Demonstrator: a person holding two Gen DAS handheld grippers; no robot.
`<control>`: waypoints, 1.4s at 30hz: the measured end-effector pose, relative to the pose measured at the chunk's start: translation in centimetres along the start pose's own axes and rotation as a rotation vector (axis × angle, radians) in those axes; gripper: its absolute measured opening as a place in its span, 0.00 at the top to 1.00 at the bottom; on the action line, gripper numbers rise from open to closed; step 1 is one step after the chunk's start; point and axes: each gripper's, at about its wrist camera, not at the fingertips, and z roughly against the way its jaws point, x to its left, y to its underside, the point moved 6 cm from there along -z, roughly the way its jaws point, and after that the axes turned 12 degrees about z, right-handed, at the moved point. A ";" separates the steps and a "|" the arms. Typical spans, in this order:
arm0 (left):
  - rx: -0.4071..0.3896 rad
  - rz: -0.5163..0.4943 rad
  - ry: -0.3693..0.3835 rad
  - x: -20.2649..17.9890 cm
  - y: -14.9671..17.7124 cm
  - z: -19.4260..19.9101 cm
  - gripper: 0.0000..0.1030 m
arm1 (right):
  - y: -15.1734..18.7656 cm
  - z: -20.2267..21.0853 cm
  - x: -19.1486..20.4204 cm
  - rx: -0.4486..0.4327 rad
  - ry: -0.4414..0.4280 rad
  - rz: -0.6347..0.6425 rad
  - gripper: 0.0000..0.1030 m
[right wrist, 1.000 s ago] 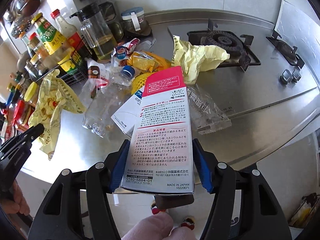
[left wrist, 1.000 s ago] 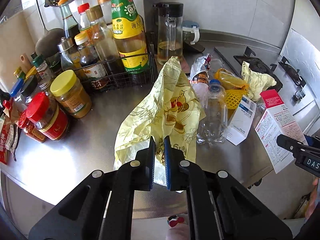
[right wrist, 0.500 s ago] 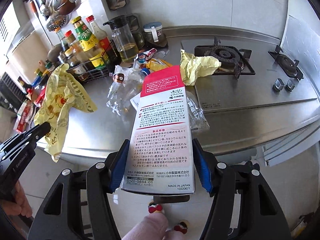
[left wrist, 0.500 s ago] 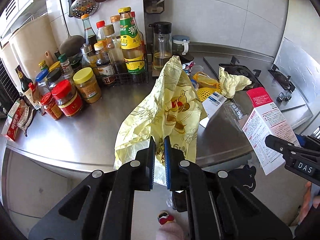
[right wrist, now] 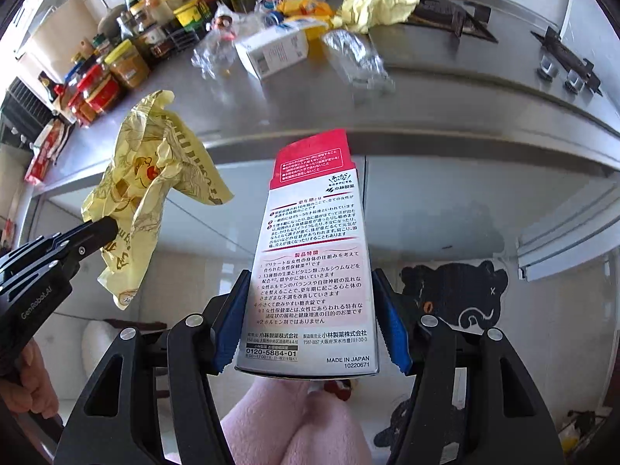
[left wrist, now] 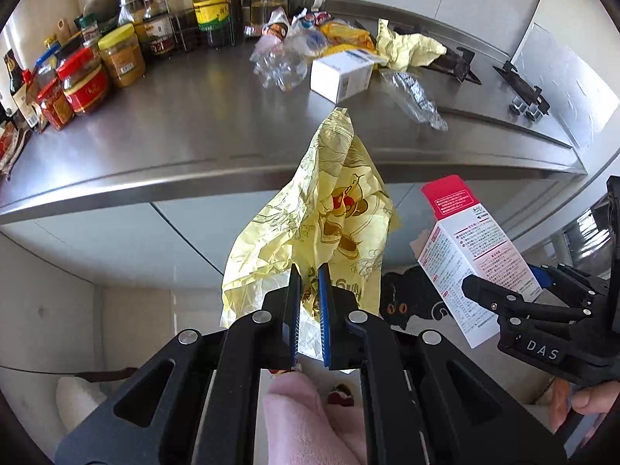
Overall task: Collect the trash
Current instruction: 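Carry the bag in the left tool while the right tool carries the box down to the bin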
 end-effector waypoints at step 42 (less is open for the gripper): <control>0.372 0.207 -0.001 2.1 6.5 -30.4 0.56 | 5.3 -28.9 -2.5 0.221 -0.076 -0.011 0.19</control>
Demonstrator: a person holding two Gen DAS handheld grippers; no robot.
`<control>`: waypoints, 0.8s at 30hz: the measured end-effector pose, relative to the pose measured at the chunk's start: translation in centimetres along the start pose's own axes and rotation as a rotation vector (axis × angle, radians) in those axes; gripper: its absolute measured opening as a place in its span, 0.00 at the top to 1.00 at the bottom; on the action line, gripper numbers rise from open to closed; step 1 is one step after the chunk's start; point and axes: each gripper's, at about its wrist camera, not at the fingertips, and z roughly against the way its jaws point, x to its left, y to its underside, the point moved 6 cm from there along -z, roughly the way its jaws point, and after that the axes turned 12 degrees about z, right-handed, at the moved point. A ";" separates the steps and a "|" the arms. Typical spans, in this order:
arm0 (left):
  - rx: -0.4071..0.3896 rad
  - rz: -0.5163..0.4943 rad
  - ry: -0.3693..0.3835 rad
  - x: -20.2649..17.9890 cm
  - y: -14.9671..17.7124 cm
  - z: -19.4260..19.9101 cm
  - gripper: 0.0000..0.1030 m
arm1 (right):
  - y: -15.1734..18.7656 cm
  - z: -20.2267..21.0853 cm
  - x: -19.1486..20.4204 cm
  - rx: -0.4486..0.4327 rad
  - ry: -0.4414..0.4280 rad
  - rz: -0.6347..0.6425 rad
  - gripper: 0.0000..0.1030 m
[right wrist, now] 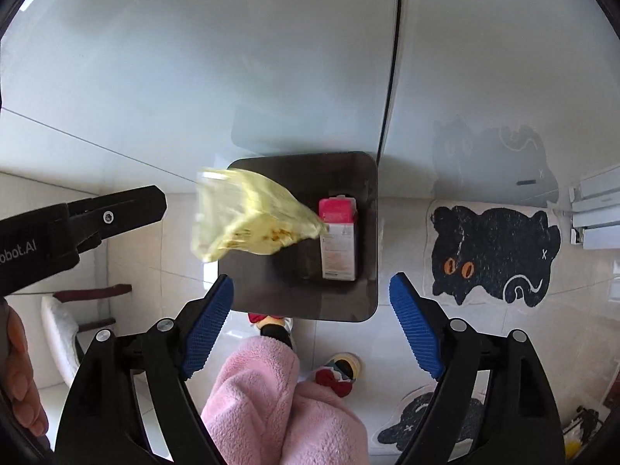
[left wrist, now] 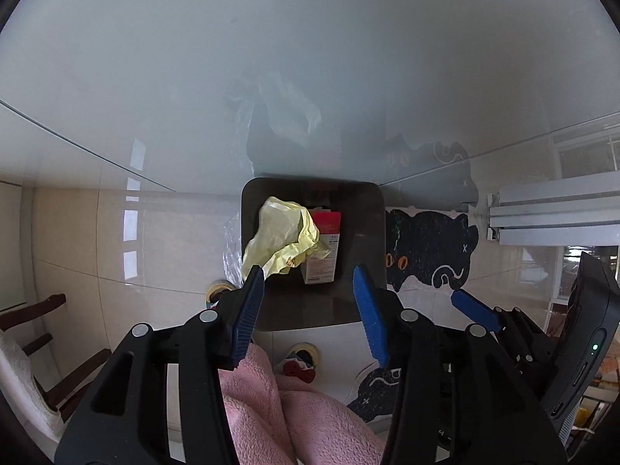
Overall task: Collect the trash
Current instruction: 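Open both tools over the grey bin to drop bag and box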
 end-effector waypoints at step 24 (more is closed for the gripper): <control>-0.407 -0.112 0.143 -4.3 -1.0 27.5 0.27 | -3.5 29.3 -1.9 -0.501 0.083 -0.038 0.19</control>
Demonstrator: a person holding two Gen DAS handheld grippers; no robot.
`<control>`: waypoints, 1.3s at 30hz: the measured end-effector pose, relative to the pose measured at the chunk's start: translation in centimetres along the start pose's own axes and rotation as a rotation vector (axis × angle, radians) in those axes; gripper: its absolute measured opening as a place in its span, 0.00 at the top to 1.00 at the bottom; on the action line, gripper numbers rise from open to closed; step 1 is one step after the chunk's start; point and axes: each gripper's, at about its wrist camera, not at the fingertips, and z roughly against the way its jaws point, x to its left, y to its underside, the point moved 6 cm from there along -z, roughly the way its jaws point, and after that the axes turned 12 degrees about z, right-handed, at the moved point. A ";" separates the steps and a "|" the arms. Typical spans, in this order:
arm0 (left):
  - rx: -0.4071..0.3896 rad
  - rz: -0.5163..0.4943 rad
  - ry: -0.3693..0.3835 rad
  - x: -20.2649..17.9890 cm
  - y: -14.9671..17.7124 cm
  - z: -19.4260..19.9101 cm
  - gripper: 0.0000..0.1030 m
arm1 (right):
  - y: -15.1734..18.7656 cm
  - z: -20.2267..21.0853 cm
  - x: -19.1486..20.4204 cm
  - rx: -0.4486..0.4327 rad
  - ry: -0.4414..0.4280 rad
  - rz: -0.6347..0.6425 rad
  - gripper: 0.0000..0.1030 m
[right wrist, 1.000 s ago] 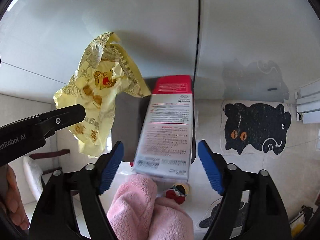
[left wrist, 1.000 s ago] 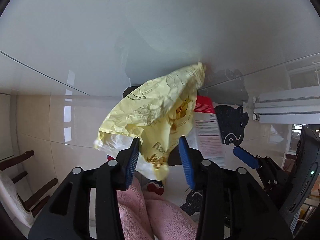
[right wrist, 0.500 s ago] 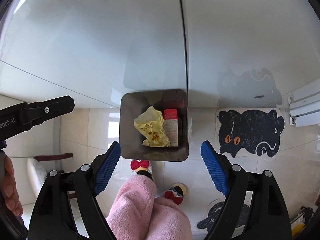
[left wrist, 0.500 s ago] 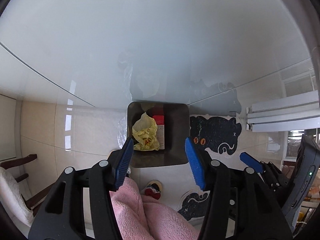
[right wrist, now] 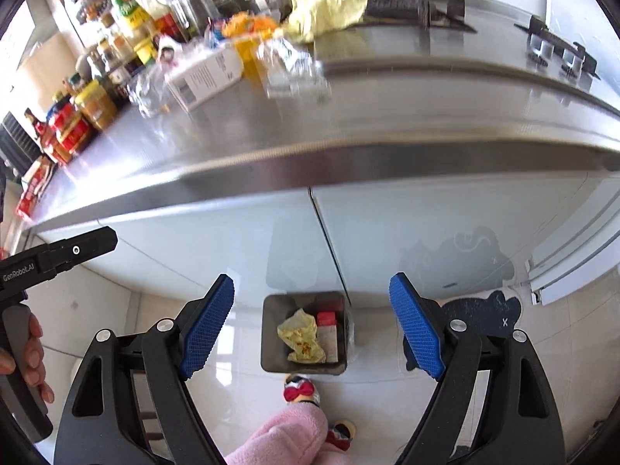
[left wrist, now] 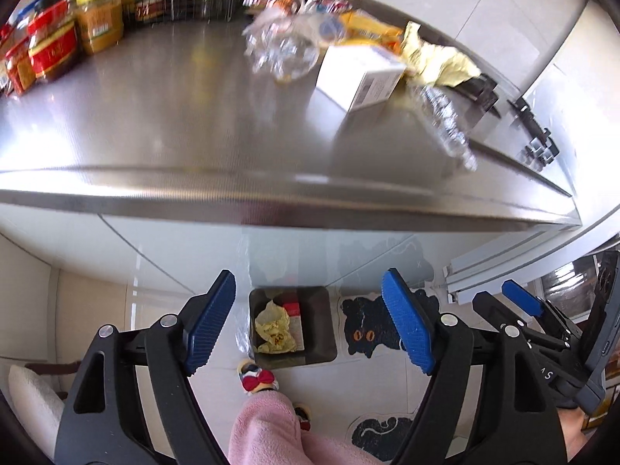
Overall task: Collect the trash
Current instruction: 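Open both tools over the grey bin to drop bag and box, then grasp the white-and-blue box with the left tool while the right tool grasps the clear plastic wrapper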
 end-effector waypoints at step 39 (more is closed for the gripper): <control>0.051 -0.430 0.100 -8.7 -13.9 -8.9 0.46 | -10.8 -6.8 -0.5 0.026 0.102 0.100 0.48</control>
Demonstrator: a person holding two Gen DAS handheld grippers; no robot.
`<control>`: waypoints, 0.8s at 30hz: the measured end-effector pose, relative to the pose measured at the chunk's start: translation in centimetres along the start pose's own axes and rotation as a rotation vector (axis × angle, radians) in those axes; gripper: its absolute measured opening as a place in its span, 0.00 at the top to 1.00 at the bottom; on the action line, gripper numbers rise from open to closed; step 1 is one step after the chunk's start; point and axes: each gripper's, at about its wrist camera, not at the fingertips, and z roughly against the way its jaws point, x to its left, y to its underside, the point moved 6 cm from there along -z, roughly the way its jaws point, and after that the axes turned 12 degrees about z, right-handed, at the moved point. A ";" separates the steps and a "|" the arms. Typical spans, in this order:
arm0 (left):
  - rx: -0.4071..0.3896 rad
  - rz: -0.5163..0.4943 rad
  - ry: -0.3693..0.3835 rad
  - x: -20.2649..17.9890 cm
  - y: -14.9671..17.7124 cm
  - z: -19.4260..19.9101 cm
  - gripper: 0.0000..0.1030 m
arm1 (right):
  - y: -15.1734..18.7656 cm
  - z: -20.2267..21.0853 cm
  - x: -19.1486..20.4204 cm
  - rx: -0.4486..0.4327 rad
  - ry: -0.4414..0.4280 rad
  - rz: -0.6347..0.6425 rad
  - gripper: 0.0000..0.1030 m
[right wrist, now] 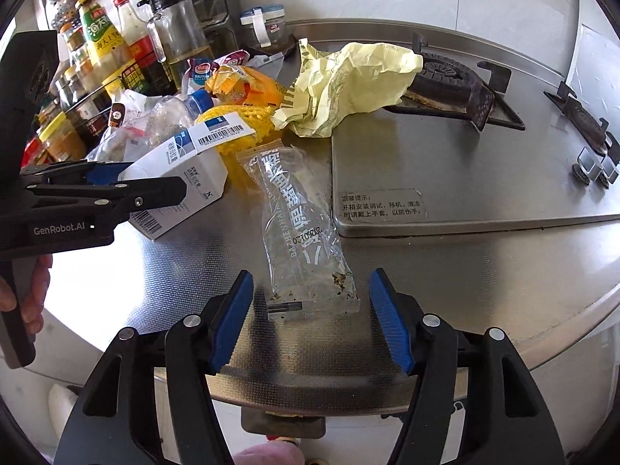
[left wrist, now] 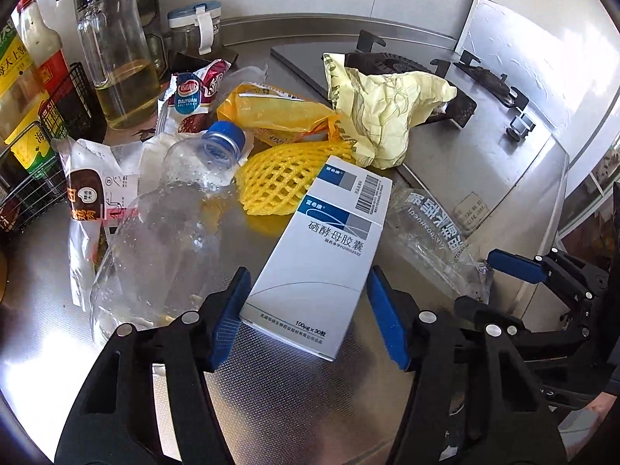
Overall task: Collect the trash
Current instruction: 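Grasp the white-and-blue box with the left tool while the right tool grasps the clear plastic wrapper, then carry the box in the left tool while the right tool carries the wrapper down to the bin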
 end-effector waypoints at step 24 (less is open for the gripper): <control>-0.171 0.071 -0.026 -2.2 4.2 11.1 0.53 | 2.2 7.3 2.1 -0.102 -0.050 0.060 0.86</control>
